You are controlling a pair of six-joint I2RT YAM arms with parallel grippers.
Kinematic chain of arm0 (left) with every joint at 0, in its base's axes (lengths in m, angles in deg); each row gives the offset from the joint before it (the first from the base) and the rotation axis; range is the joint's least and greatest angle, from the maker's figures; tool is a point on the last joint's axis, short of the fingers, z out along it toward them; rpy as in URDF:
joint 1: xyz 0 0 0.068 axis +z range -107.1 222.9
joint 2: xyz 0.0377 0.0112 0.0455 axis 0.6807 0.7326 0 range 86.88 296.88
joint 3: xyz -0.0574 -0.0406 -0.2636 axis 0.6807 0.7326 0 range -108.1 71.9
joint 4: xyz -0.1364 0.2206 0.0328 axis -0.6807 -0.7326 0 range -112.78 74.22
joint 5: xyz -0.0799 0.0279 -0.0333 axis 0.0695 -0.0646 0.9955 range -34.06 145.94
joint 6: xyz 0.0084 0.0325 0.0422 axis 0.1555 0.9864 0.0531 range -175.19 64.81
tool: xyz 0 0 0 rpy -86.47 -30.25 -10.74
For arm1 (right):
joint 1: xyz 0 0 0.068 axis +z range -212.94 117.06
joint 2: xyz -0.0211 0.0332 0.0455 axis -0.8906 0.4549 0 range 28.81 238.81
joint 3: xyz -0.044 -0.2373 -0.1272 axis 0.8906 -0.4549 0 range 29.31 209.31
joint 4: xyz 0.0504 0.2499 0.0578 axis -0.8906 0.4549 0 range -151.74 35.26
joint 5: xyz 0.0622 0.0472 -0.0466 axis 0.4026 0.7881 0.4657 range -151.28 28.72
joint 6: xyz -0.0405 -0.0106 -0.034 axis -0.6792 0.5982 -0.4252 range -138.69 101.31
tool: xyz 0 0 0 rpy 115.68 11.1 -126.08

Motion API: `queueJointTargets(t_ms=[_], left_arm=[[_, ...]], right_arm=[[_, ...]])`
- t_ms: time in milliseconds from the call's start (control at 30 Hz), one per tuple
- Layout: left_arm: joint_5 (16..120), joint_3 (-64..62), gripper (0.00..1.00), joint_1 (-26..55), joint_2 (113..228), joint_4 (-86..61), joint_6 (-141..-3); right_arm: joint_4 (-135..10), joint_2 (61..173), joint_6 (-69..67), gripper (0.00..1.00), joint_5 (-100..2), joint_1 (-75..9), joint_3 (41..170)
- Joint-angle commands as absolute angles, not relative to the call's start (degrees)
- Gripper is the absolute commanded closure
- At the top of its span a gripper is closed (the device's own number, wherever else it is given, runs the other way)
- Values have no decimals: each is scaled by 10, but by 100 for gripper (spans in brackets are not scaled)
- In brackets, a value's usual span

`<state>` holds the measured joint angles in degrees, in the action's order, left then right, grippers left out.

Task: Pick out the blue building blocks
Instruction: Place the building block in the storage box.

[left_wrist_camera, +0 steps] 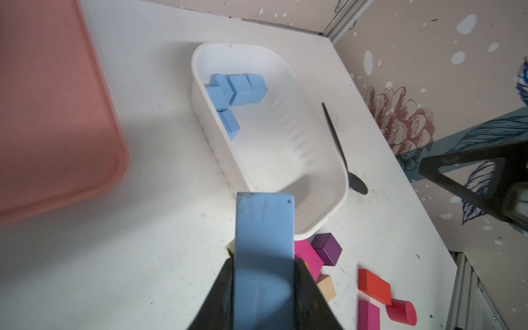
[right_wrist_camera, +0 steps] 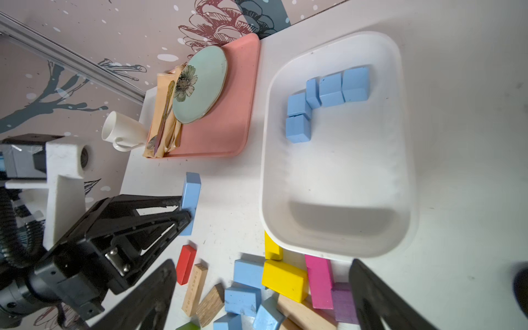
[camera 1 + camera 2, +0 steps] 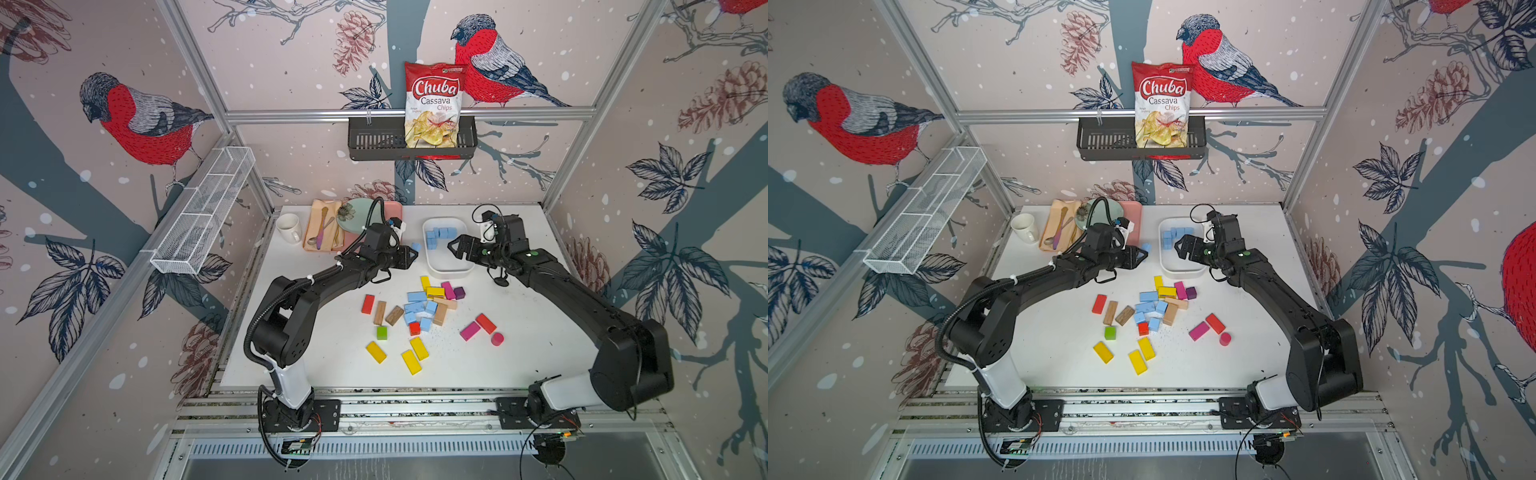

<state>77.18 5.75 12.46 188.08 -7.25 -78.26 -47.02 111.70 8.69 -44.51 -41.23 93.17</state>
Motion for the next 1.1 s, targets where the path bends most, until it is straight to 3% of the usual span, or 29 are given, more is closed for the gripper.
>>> queueJointTargets(t_ms=[0, 133, 467, 1067], left_arm=[[803, 72, 78, 126, 1863, 0, -759], [813, 91, 77, 122, 1850, 28, -761], [800, 97, 77, 101, 1836, 34, -735], [797, 103, 74, 95, 1829, 38, -729]], right_arm=[[-489, 1127, 116, 11, -447, -395, 949], [-489, 1148, 130, 18, -454, -361, 972], [-503, 1197, 158, 49, -447, -318, 1018], [-541, 1238, 192, 82, -420, -312, 1030]])
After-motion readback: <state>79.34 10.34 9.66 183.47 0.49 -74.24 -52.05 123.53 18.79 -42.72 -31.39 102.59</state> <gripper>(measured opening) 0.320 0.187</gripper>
